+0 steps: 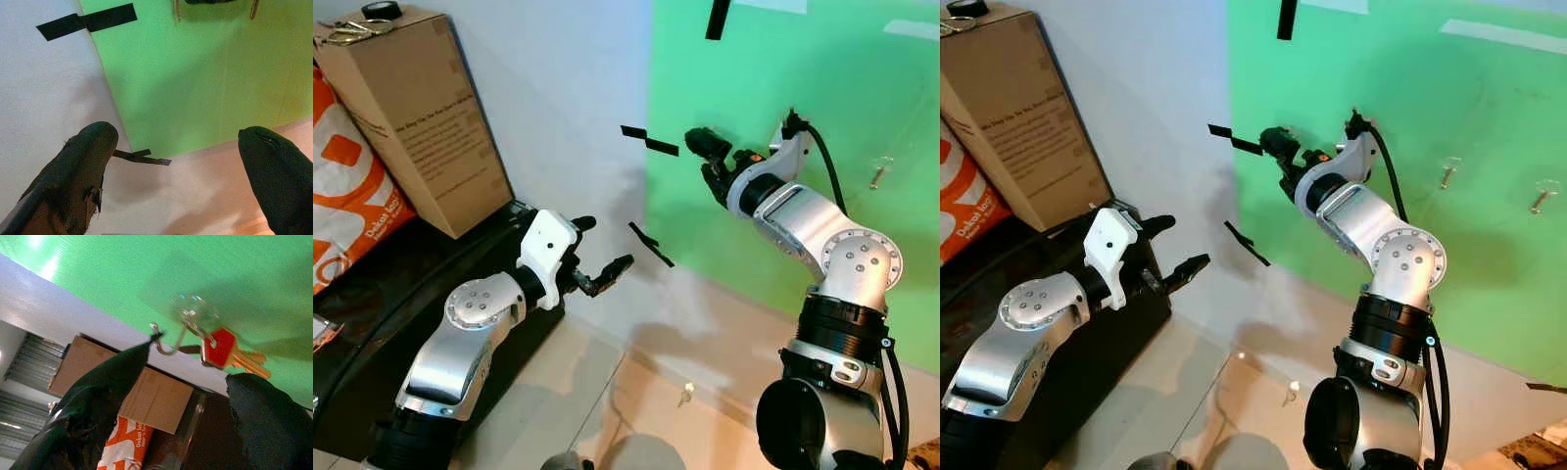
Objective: Hang keys on a hook
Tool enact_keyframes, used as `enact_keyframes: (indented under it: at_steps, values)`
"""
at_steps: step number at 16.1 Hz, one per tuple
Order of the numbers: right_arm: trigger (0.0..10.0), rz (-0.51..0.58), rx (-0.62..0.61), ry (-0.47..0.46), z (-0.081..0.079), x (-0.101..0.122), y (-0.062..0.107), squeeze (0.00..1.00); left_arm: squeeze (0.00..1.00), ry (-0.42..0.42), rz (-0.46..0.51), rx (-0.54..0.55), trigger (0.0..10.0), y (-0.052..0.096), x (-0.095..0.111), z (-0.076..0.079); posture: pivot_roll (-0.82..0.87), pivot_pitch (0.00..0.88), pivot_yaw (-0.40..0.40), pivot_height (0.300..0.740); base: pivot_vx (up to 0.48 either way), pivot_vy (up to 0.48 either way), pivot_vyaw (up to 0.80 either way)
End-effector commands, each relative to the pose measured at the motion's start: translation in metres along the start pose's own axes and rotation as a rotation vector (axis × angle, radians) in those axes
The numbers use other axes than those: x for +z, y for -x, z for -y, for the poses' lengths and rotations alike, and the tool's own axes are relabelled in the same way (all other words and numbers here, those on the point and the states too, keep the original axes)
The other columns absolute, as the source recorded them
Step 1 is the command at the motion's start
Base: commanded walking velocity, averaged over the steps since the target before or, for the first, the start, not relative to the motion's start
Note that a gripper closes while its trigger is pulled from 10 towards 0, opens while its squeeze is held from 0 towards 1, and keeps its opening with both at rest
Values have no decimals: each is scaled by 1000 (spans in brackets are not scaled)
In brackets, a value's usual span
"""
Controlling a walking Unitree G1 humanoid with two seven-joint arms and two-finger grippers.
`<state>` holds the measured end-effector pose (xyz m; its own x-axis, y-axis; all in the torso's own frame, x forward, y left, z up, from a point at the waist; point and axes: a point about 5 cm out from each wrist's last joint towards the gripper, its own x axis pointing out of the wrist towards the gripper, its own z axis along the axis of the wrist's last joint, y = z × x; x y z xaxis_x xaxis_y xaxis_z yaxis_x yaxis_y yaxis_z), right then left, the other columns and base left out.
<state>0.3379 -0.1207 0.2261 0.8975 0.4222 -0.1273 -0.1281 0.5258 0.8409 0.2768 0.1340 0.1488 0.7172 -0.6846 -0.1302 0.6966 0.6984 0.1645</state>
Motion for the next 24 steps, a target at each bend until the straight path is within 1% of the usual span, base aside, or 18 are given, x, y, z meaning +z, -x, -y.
enact_keyframes:
  at_steps: [1,3,4,6,8,9,10,11,12,13,14,15,16,19,20,22,24]
  values:
    - [10000,-17,130,42,-24,-2,1,0,0,-9,2,-20,10000,0,3,3,5,0,37,740,0,0,0]
    - [10000,6,159,36,-27,1,1,0,0,-10,4,-19,10000,0,4,3,5,0,37,740,0,0,0]
    - [10000,26,182,16,-28,5,2,0,0,-11,4,-19,10000,0,3,3,5,0,35,740,0,0,0]
    - [10000,37,118,61,-20,8,3,0,0,-11,3,-19,10000,0,3,3,4,0,35,740,0,0,0]
    - [10000,42,109,38,-16,7,3,0,0,-10,2,-21,10000,0,3,3,3,0,33,740,0,0,0]
    - [10000,37,87,40,-12,4,2,0,0,-10,2,-24,10000,1,2,4,3,0,34,740,0,0,0]
    - [10000,60,61,28,-8,5,1,0,0,-11,1,-26,10000,1,2,5,4,0,34,740,0,0,0]
    - [10000,114,78,-40,-8,12,2,0,0,-11,0,-28,10000,1,2,5,5,0,33,740,0,0,0]
    - [10000,163,130,-125,-11,22,4,0,0,-12,-1,-28,10000,2,2,5,4,0,34,740,0,0,0]
    - [10000,175,152,-146,-12,27,6,0,0,-12,-2,-29,10000,2,1,5,2,0,36,740,0,0,0]
    - [10000,128,123,-63,-8,23,7,0,0,-13,-3,-31,10000,2,1,5,0,0,36,740,0,0,0]
    - [10000,107,111,-28,-7,21,7,0,0,-13,-4,-32,10000,2,1,5,0,0,36,740,0,0,0]
    - [10000,43,94,65,-3,10,7,0,0,-13,-3,-35,10000,2,1,6,0,0,37,740,0,0,0]
    - [10000,-84,29,246,10,-17,9,0,0,-15,-2,-41,10000,1,1,7,1,0,39,740,0,0,0]
    - [10000,-104,7,280,14,-22,9,0,0,-17,-5,-42,10000,1,1,7,1,0,39,740,0,0,0]
    - [10000,-83,13,268,13,-19,8,0,0,-18,-6,-42,10000,1,1,6,1,0,40,740,0,0,0]
    - [10000,-38,13,265,13,-13,6,0,0,-19,-5,-41,10000,1,1,6,0,0,40,740,0,0,0]
